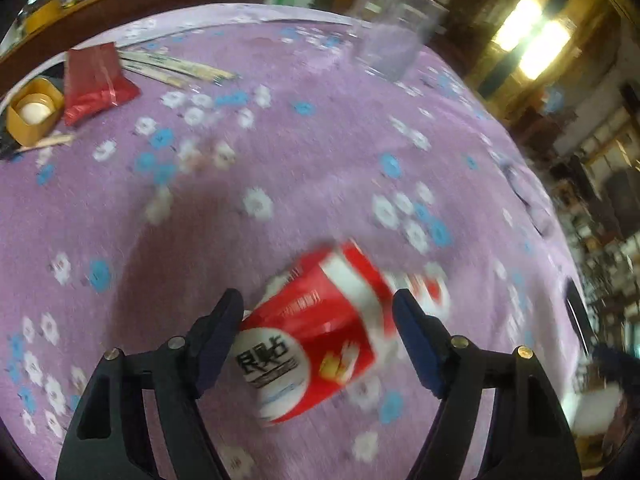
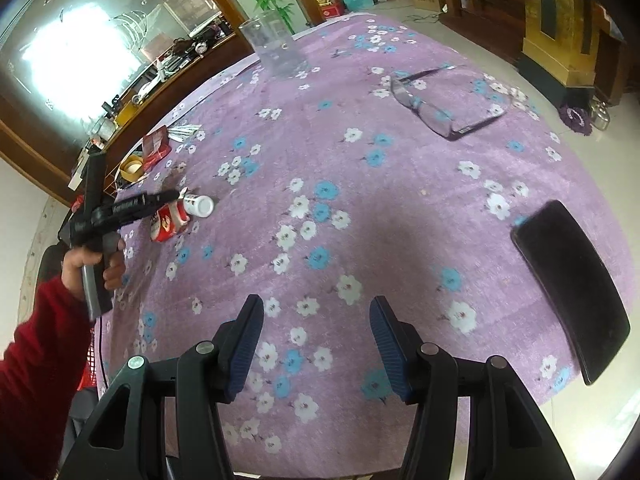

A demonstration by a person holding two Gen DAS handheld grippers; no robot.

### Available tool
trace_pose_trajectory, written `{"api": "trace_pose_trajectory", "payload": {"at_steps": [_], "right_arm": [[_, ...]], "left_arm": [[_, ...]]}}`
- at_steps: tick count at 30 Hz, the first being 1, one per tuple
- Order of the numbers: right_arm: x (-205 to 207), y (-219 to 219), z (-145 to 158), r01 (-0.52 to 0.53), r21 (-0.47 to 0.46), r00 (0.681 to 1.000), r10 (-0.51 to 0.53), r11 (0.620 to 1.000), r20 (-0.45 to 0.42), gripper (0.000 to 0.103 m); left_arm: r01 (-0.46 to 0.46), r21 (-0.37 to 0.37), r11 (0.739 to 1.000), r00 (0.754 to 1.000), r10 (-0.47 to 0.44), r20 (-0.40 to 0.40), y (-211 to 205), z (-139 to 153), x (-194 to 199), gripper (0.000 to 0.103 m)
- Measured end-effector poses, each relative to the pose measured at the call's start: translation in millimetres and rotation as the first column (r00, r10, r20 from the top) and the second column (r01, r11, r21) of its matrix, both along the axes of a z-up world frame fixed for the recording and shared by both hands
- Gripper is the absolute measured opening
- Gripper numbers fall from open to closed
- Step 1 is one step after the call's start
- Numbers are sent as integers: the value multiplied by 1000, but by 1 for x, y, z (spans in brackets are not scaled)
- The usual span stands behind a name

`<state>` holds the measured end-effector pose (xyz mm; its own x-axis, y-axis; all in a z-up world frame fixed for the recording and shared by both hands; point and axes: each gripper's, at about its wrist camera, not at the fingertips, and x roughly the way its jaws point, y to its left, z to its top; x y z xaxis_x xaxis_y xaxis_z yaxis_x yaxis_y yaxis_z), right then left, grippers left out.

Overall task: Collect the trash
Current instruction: 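Grasp the red-white snack cup with the left tool while the right tool grasps the white spray bottle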

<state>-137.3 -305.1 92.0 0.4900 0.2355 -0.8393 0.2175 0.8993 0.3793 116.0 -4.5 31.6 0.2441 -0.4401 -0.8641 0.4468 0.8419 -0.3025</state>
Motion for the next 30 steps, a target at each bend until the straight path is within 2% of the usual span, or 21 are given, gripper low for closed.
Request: {"api": "trace_pose_trajectory", "payload": {"at_steps": [5, 7, 13, 15, 16, 18, 21, 26, 30], "right_arm": [[29, 21, 3, -60, -6, 998, 60, 998, 5, 59], [44, 31, 3, -86, -4, 996, 86, 996, 6, 59], [75, 61, 7, -156, -3, 988, 156, 988, 22, 59], [81, 67, 6, -171, 0, 985, 171, 985, 21, 59], [85, 71, 6, -181, 0, 983, 181, 983, 21, 59], [91, 75, 5, -195, -4, 981, 195, 981, 21, 59], [106, 82, 4, -224, -6, 974, 224, 974, 22, 59], [146, 107, 2, -320, -35, 947, 321, 947, 29, 59], [187, 140, 5, -419, -42, 905, 421, 907, 64, 60]], "left_arm": [[90, 25, 996, 995, -90, 32, -6, -5, -46, 75], [74, 58, 996, 994, -79, 80, -11, -3, -58, 75], [-32, 122, 992, 992, 17, 123, -20, 0, -53, 75], [-52, 133, 990, 994, 39, 103, -19, -6, -49, 56], [-60, 130, 990, 994, 48, 94, -16, -7, -49, 56], [-83, 102, 991, 992, 73, 99, -9, -3, -54, 44], [-118, 95, 988, 987, 106, 124, 2, 6, -69, 33], [-195, 61, 979, 977, 188, 102, 28, 11, -98, 28], [-247, 68, 967, 966, 240, 95, 46, 11, -125, 28]]}}
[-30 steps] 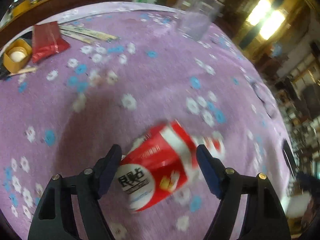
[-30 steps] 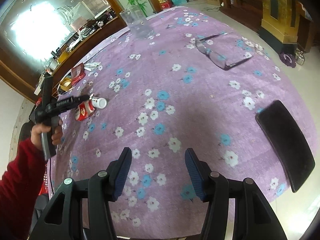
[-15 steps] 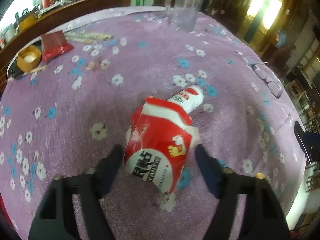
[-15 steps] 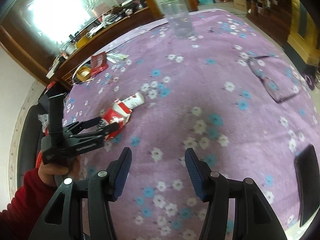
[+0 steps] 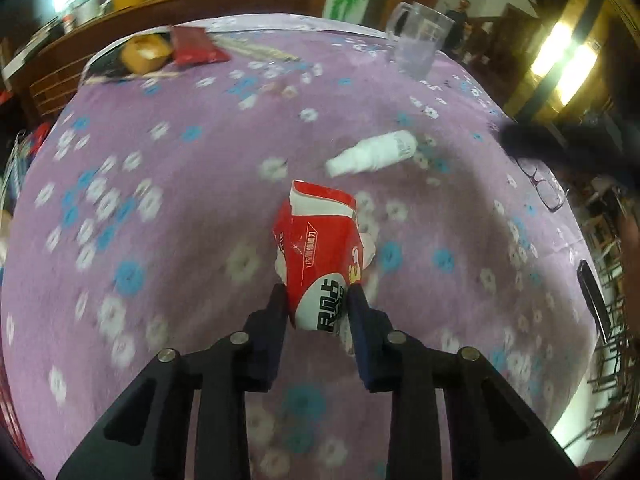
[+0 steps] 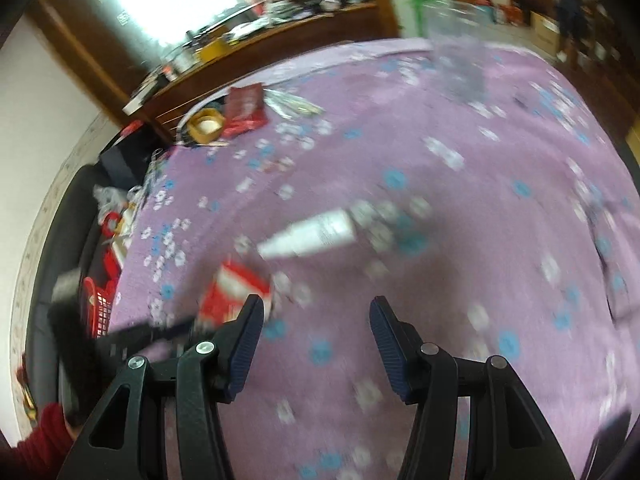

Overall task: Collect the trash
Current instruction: 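Grasp the red-white snack cup with the left tool while the right tool grasps the white spray bottle, then lift the snack cup and spray bottle and carry both over the red basket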

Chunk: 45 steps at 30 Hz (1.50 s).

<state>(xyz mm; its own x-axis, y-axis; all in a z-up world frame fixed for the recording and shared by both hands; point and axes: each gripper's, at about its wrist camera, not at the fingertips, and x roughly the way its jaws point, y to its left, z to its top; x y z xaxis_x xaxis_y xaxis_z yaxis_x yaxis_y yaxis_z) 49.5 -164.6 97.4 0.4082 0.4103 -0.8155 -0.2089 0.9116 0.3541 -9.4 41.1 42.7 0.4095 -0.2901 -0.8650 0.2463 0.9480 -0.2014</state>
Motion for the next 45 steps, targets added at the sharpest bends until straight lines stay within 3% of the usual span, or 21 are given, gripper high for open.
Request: {"api": "trace_pose_trajectory", "payload": {"at_steps": [6, 11, 19, 23, 27, 32, 37, 38, 40, 41, 45], "right_arm": [[68, 41, -24, -127, 2, 991, 127, 992, -31, 54], [95, 41, -63, -128, -29, 983, 123, 991, -134, 50], [65, 22, -75, -126, 40, 973, 132, 991, -191, 51], [47, 32, -77, -173, -28, 971, 166, 984, -171, 51], [44, 41, -78, -132, -115, 981, 114, 985, -155, 50], [45, 39, -78, -56, -117, 984, 36, 992, -173, 50], [50, 29, -75, 41, -77, 980, -55, 996, -191, 55], [52, 29, -76, 53, -81, 978, -69, 995, -199, 55], [51, 28, -78, 71, -78, 973, -87, 994, -212, 40], [50, 27, -78, 75, -73, 973, -89, 994, -215, 37], [38, 30, -74, 65, -79, 980, -78, 995, -184, 35]], "left_arm": [[-53, 5, 999, 999, 53, -11, 14, 0, -24, 29], [-84, -5, 996, 996, 84, -24, 20, -2, -28, 32], [-97, -5, 995, 995, 96, -34, 23, -7, -23, 39], [-108, -3, 994, 993, 108, -47, 20, -11, -12, 44], [-117, 12, 993, 992, 118, -48, 17, -14, -4, 51], [-118, 24, 993, 992, 119, -44, 12, -18, 1, 57], [-105, 36, 994, 994, 106, -39, 11, -18, 1, 56], [-97, 40, 994, 995, 98, -29, 9, -18, 1, 51], [-89, 48, 995, 996, 90, -14, 7, -16, 0, 47], [-86, 51, 995, 996, 86, -5, 6, -15, -1, 44], [-74, 44, 996, 997, 73, 26, 6, -8, -10, 31]]}}
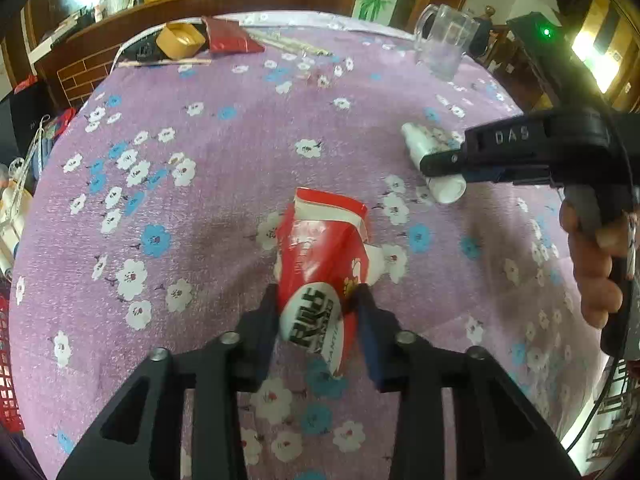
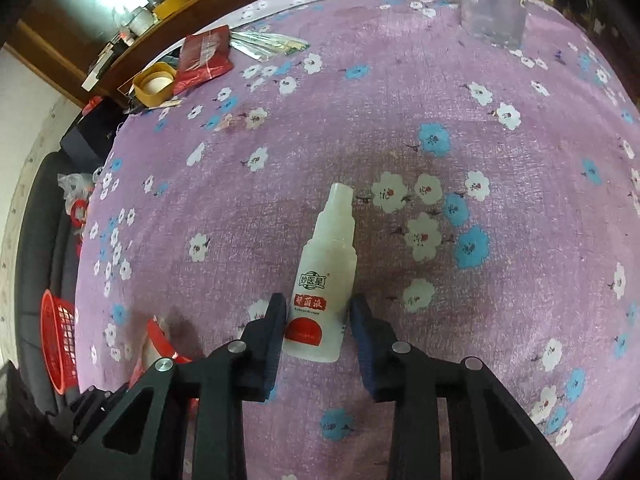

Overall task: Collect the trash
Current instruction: 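Lift the snack cup and spray bottle and carry both over the red basket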

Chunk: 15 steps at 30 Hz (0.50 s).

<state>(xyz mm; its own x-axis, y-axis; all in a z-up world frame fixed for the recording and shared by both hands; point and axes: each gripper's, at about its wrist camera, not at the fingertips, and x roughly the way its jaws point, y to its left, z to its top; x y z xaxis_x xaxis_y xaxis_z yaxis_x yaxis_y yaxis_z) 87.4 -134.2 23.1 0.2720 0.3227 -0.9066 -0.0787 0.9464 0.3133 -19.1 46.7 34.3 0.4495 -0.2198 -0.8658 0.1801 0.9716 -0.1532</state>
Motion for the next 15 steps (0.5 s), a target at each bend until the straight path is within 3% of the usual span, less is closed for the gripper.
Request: {"api": "trace_pose_trajectory", "payload": {"at_steps": [9, 15], "right_arm": [[-85, 19, 39, -112, 28, 987, 108, 993, 116, 33], [-145, 38, 34, -167, 42, 980, 161, 985, 113, 32]], "left_arm": [[-32, -63, 998, 999, 33, 15, 18, 2, -40, 29], [-30, -43, 999, 999, 32, 43, 24, 9, -69, 29]]}}
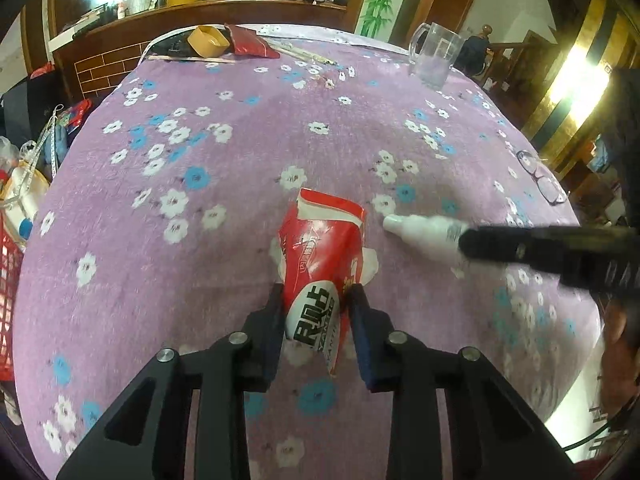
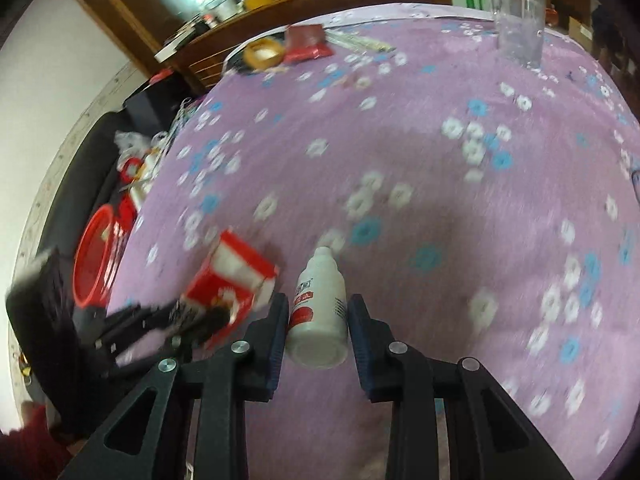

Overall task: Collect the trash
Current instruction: 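Lift the snack cup and spray bottle and carry both over the red basket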

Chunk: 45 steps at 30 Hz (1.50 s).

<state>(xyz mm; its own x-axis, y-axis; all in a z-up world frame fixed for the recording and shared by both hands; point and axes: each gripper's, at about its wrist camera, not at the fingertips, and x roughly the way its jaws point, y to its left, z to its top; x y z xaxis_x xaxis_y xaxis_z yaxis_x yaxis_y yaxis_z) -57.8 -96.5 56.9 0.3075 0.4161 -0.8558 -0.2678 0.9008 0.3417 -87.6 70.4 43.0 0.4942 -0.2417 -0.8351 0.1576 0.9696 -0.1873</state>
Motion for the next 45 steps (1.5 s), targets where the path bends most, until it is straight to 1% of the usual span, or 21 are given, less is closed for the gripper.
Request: {"api": "trace_pose_trajectory", "payload": {"at_steps": [2, 6, 9, 19, 24, 26, 30, 34, 38, 41, 45], "right_arm": [[-10, 3, -8, -8, -19, 1000, 8, 1000, -6, 32], [-20, 3, -24, -11, -30, 999, 9, 999, -54, 32], [-22, 10, -27, -30, -54, 998, 26, 998, -63, 33], [-19, 20, -35, -16, -82, 996, 8, 997, -92, 34], [-17, 27, -42, -11, -105, 993, -2, 994, -122, 35], [-18, 28, -40, -1, -115, 995, -11, 993, -99, 34], [-24, 30, -34, 10, -88, 997, -17, 996, -74, 33], [-32, 42, -10, -6, -63, 1000, 6, 998, 0, 33], [-40, 59, 12, -41, -63, 997, 44, 997, 58, 33], [-43, 70, 21, -56, -51, 996, 60, 997, 73, 33], [-44, 84, 26, -79, -46, 994, 82, 996, 77, 33]], "left_arm": [[0, 0, 1000, 1000, 0, -2, 1, 1, -4, 29], [12, 13, 1000, 1000, -12, 0, 3, 4, -11, 29], [16, 15, 1000, 1000, -17, 9, 5, 9, -13, 30], [9, 23, 1000, 1000, -10, 26, 15, 18, -22, 30], [0, 27, 1000, 999, -1, 41, 22, 23, -26, 30], [-6, 27, 1000, 999, 5, 51, 26, 26, -28, 30], [-24, 23, 999, 998, 23, 65, 34, 32, -32, 30], [-51, 15, 999, 996, 49, 79, 44, 37, -33, 30], [-82, 7, 997, 992, 81, 101, 57, 45, -36, 30], [-108, 4, 994, 987, 106, 116, 69, 50, -38, 30], [-142, 5, 990, 981, 140, 132, 86, 55, -43, 30]]}}
